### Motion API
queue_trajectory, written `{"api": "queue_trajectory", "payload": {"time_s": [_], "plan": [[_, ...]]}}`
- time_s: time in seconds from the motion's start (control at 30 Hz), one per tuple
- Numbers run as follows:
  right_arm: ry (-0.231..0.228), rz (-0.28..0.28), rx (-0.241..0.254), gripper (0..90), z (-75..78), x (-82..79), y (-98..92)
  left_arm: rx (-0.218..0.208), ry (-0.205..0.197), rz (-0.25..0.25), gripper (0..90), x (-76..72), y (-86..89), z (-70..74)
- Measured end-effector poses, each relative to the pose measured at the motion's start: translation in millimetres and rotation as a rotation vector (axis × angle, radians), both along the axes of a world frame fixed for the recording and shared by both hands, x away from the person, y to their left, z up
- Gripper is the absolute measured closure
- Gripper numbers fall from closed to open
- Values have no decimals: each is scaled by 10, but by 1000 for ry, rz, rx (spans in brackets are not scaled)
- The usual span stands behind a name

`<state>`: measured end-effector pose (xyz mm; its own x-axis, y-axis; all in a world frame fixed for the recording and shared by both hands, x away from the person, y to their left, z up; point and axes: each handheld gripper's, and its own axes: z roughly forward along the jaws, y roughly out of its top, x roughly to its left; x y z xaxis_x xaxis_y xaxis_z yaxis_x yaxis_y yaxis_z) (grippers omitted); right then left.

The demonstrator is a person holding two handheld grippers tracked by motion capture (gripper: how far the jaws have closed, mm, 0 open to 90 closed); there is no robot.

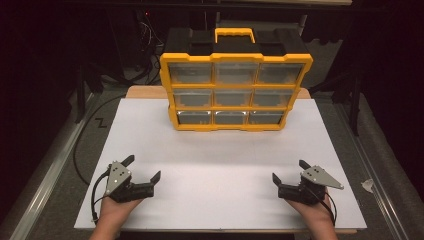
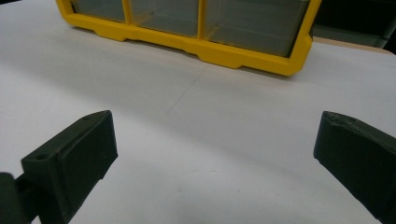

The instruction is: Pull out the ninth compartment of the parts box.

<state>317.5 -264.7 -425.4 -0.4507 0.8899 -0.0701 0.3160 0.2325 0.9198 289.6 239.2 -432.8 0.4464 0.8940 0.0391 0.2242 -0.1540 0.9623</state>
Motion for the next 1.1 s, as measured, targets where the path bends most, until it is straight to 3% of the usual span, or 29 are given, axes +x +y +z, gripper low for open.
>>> {"api": "queue_trajectory", "payload": {"time_s": [0.67, 1.1], "plan": [[-2, 1, -19, 10, -16, 16, 3, -6, -1, 5, 2, 15, 9, -5], [7, -41, -21, 10, -16, 86, 9, -11, 8, 0, 2, 25, 5, -11]]}}
